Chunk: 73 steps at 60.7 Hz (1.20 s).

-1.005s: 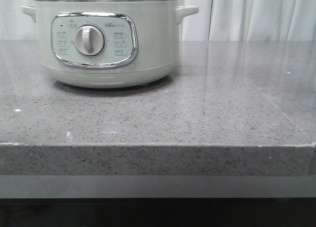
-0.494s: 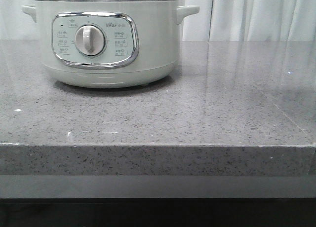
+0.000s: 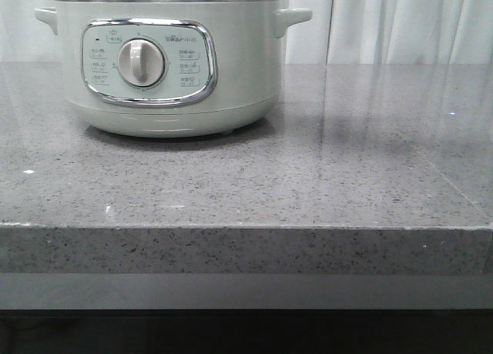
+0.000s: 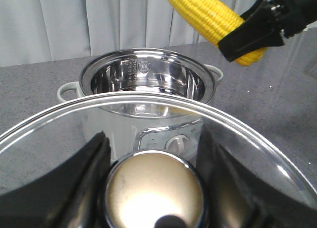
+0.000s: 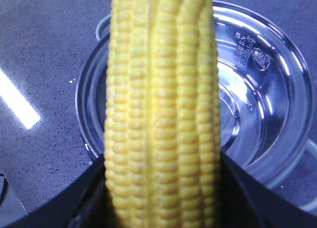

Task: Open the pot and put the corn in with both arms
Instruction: 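Lift the corn and carry it over the open pot with the right gripper, then lower the corn into the pot and open the right gripper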

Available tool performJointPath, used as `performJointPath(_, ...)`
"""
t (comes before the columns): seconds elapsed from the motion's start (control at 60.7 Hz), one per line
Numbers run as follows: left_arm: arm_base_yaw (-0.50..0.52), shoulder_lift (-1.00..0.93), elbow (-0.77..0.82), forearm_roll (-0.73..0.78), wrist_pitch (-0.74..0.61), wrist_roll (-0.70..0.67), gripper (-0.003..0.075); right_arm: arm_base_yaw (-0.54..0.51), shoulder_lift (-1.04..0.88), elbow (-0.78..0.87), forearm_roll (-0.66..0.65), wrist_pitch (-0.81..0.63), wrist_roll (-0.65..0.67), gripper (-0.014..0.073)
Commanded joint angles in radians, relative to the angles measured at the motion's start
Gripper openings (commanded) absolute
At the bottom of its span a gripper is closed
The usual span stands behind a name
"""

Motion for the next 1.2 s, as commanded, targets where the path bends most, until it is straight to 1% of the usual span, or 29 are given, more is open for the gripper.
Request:
performJointPath(0.0,-0.001,-0.001,-0.036,-0.01,-0.149,-0.003,0.0186,-0.001,0.026,-0.109,0.004,-0.01,-0.012,0.0339)
performJointPath(0.132,-0.001,-0.001,-0.036,-0.01,-0.149,-0.003,0.0186,-0.001,0.122,-0.212,-0.006,0.039,-0.012,0.0339)
performJointPath(0.33,-0.001,-0.001,-0.036,-0.01,-0.149,-0.003,0.0186,0.0,0.245,-0.33,-0.079,0.095,-0.012,0.0339)
performJointPath(0.428,-0.001,-0.001,-0.036,-0.01,-0.149,-0.003,0.0186,0.0,0.286,-0.355,-0.102,0.097,-0.012,0.0339)
performJointPath(0.61,-0.001,-0.001,-0.036,-0.01,-0.149,-0.003,0.0186,0.0,0.346,-0.393,-0.103,0.095,-0.012,0.0339)
performJointPath(0.84,-0.001,-0.001,-0.036,-0.01,-0.149,-0.003,0.0186,0.001,0.373,-0.398,-0.104,0.105,-0.012,0.0346)
performJointPath(0.923,-0.001,-0.001,-0.036,-0.01,-0.149,-0.003,0.0186,0.001,0.377,-0.398,-0.105,0.105,-0.012,0.0388)
performJointPath(1.038,-0.001,-0.001,-0.036,-0.01,-0.149,-0.003,0.0186,0.001,0.378,-0.398,-0.105,0.104,-0.012,0.0531)
performJointPath(1.071,-0.001,-0.001,-0.036,-0.01,-0.149,-0.003,0.0186,0.001,0.377,-0.398,-0.105,0.101,-0.012,0.0559)
performJointPath(1.121,-0.001,-0.001,-0.036,-0.01,-0.149,-0.003,0.0186,0.001,0.376,-0.398,-0.105,0.098,-0.012,0.0585)
performJointPath(1.187,-0.001,-0.001,-0.036,-0.01,-0.149,-0.003,0.0186,0.001,0.371,-0.398,-0.1,0.09,-0.011,0.0586)
